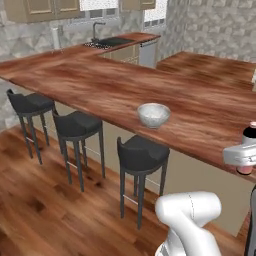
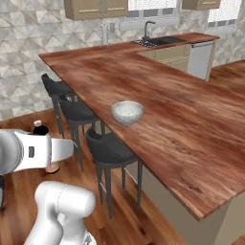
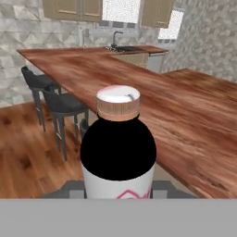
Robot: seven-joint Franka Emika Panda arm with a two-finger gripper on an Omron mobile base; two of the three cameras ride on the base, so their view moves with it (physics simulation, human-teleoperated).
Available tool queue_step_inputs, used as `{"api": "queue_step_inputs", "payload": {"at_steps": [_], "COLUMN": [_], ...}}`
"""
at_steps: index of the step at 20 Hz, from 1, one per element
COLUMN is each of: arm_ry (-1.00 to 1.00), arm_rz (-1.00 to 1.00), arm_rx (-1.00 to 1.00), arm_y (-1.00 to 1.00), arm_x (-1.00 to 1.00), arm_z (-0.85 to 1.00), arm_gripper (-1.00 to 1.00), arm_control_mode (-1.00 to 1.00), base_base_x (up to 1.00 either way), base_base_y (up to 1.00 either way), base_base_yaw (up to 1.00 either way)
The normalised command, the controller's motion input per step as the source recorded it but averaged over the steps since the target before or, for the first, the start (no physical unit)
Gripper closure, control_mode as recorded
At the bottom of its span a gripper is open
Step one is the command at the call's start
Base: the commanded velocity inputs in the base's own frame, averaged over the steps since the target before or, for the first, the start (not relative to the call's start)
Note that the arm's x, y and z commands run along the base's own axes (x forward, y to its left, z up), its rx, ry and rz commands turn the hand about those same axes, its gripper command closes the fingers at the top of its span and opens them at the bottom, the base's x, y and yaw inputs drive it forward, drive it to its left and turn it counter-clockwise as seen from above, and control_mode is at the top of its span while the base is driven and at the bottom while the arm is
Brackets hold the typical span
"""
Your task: Open the fridge, grab two sodas, and place both sodas inside the bowl with ice on the dining counter.
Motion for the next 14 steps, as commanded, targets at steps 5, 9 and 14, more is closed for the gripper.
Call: {"api": "queue_step_inputs", "payload": {"at_steps": [5, 9, 14], "arm_ry": [0.0, 0.0, 0.0], "arm_rz": [0.0, 0.0, 0.0], "arm_rx": [0.0, 0.0, 0.0], "arm_y": [0.0, 0.0, 0.0], "arm_x": [0.0, 0.0, 0.0], "arm_z": [0.0, 0.0, 0.0], "arm_gripper": [1.0, 1.0, 1.0], "arm_control_mode": [1.0, 1.0, 1.0], "base_base_x": [0.16, 0.38, 0.43], "base_base_y": [0.51, 0.71, 0.79], "base_base_yaw": [-0.5, -0.43, -0.39]}}
